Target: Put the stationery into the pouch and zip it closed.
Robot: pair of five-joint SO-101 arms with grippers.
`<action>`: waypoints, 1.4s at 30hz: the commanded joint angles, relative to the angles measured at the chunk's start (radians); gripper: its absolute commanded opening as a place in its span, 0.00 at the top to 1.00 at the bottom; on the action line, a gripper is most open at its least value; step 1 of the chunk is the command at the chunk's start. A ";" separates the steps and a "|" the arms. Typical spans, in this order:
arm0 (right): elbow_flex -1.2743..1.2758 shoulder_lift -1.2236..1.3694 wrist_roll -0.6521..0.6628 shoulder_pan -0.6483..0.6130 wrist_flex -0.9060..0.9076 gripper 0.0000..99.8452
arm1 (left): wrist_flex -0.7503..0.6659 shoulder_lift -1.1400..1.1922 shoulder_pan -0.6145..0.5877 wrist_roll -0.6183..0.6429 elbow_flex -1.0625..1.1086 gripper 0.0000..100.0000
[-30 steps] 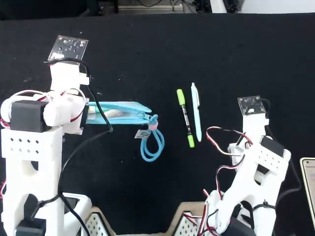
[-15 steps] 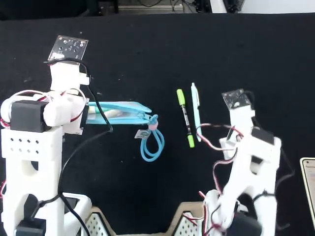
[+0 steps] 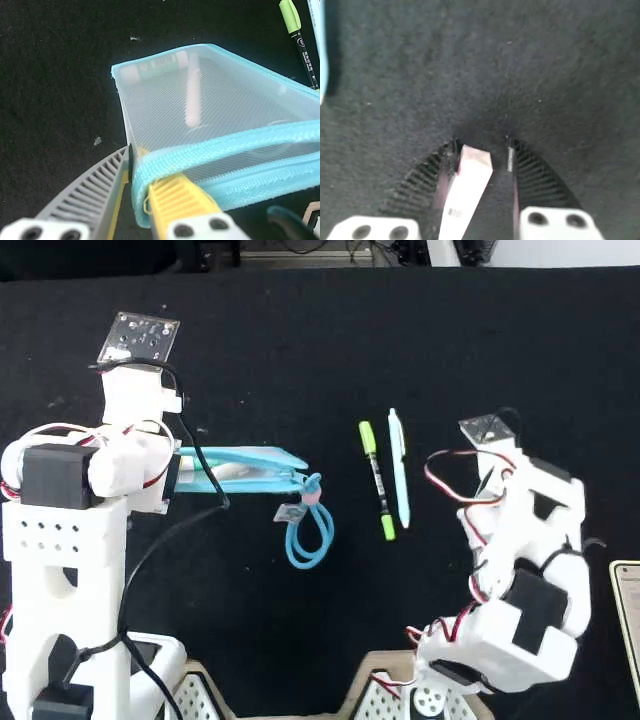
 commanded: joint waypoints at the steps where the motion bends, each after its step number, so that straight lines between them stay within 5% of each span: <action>1: -0.051 0.016 0.012 0.021 0.006 0.89 | 0.008 0.008 -0.002 -0.011 0.005 0.97; 4: -0.059 -0.010 0.006 0.017 0.072 0.99 | 0.008 0.008 -0.002 -0.011 0.005 0.97; 13: -0.143 -0.168 0.006 0.028 0.287 0.76 | 0.008 0.008 -0.002 -0.011 0.005 0.97; 16: -0.101 -0.214 0.015 0.046 0.322 0.76 | 0.008 0.008 -0.002 -0.011 0.005 0.97; 22: 0.125 -0.404 0.244 0.054 0.339 0.76 | 0.008 0.008 -0.002 -0.011 0.005 0.97; 30: 0.234 -0.590 -0.264 0.046 0.417 0.76 | 0.008 0.008 -0.002 -0.011 0.005 0.97; 38: 0.254 -0.573 -0.334 -0.054 0.407 0.76 | 0.008 0.008 -0.002 -0.011 0.005 0.97; 42: 0.255 -0.481 -0.505 -0.094 0.358 0.76 | 0.008 0.008 -0.002 -0.011 0.005 0.97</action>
